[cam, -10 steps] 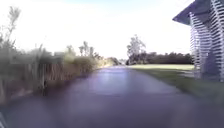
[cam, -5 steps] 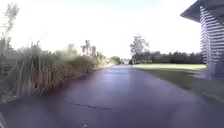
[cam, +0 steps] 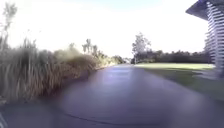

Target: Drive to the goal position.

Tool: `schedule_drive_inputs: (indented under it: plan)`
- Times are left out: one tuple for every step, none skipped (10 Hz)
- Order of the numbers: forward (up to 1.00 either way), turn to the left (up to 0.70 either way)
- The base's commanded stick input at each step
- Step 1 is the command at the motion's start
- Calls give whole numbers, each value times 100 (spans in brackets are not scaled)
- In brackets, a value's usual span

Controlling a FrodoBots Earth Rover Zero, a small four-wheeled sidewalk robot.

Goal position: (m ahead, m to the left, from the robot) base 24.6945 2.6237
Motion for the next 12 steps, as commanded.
schedule_drive_inputs:
  plan:
    - [8,0]
    - [7,0]
    - [9,0]
    - [9,0]
    - [8,0]
    - [7,0]
    - [7,0]
    - [8,0]
    - [8,0]
    - [8,0]
    - [9,0]
    - [8,0]
